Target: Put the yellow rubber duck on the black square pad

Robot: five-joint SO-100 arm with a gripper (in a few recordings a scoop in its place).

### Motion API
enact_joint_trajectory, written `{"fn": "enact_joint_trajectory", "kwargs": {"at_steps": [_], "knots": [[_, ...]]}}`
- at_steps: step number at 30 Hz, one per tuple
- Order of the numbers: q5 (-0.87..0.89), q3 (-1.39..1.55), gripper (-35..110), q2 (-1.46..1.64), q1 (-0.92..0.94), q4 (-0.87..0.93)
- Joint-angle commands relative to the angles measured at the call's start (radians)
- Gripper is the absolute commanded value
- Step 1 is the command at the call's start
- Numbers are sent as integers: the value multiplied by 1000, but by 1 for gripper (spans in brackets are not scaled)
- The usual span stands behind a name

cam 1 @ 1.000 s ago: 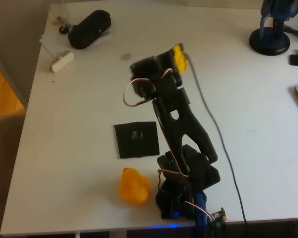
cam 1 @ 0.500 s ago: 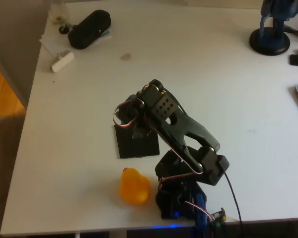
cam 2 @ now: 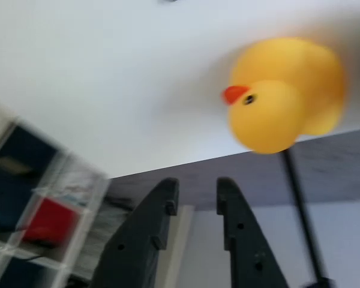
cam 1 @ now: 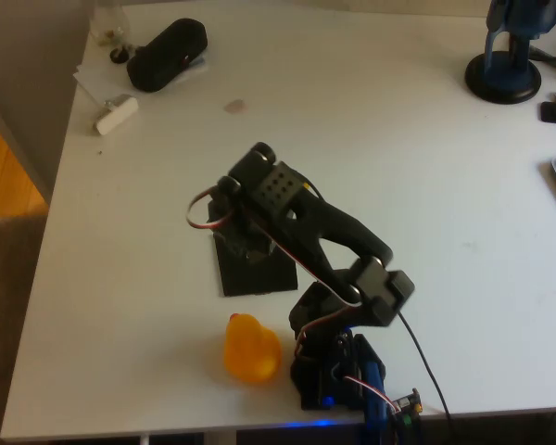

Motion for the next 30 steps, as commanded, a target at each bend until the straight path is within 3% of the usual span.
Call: {"fn": "enact_joint_trajectory", "kwargs": {"at_steps": [1, 4, 14, 20, 30], "knots": [[-92, -23, 8, -57, -20, 17], [-147, -23, 8, -107, -57, 17], [-150, -21, 8, -342, -483, 34], [-150, -20, 8, -494, -514, 35], [-150, -34, 8, -489, -506, 78]]}}
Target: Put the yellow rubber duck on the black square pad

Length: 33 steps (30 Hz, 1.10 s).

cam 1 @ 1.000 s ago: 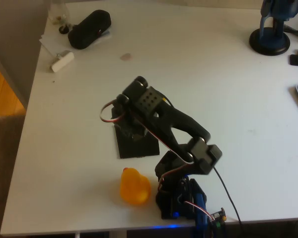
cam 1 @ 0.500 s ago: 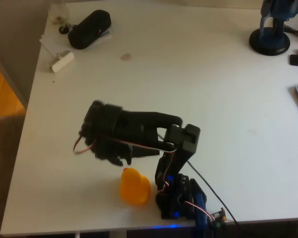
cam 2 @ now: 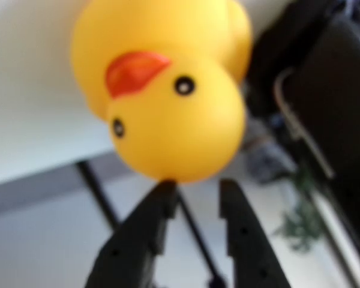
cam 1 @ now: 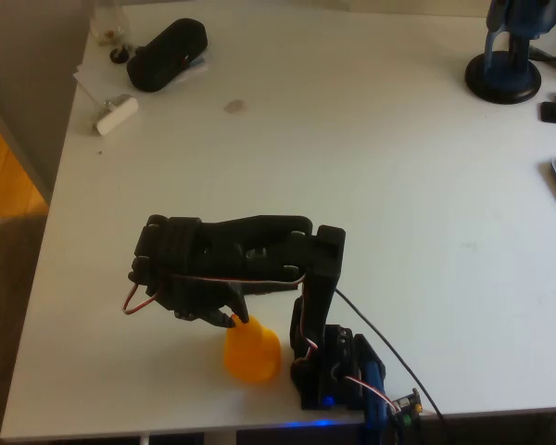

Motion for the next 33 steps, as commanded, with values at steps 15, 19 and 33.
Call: {"fn": "enact_joint_trajectory", "kwargs": {"at_steps": [15, 19, 33], "knots": [[-15, -28, 8, 20, -18, 98], [-21, -28, 12, 20, -20, 95], [-25, -31, 38, 14, -31, 86]]}}
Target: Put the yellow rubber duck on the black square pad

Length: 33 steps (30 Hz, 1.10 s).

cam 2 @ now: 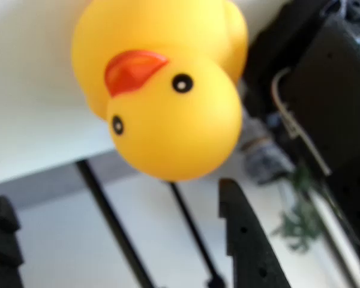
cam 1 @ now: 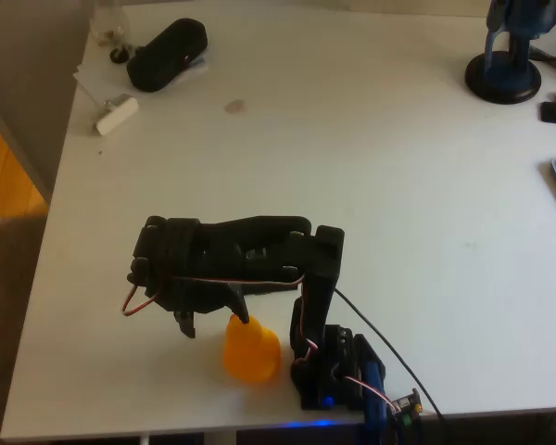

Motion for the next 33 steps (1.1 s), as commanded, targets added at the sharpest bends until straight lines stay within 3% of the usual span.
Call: {"fn": "enact_joint_trajectory", "kwargs": {"at_steps": [1, 8, 18, 33], "knots": [[-25, -28, 38, 17, -20, 51], [-26, -9, 38, 15, -5, 51], [-146, -9, 38, 15, 206, 52], [-146, 137, 37, 15, 201, 49]]}}
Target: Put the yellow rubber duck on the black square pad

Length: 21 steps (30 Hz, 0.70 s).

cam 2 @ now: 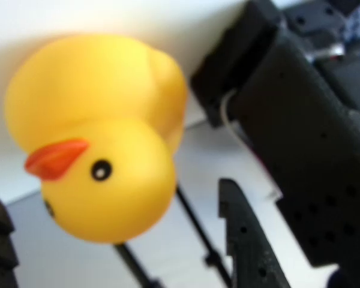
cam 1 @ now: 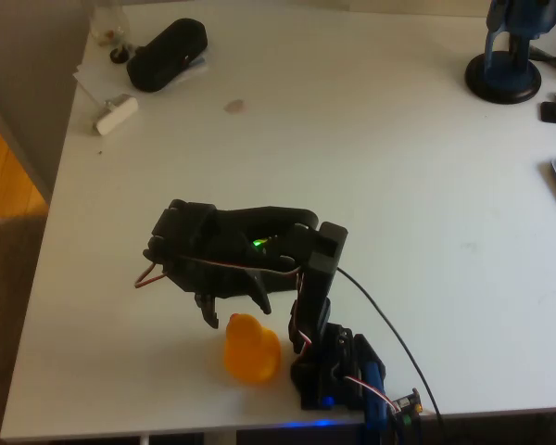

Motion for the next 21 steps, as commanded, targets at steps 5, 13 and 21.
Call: {"fn": "enact_joint_trajectory", "kwargs": {"at_steps": [5, 13, 21], "knots": [[-18, 17, 37, 17, 5, 46], [-8, 14, 37, -35, 3, -84], [-6, 12, 37, -25, 2, -95]]}}
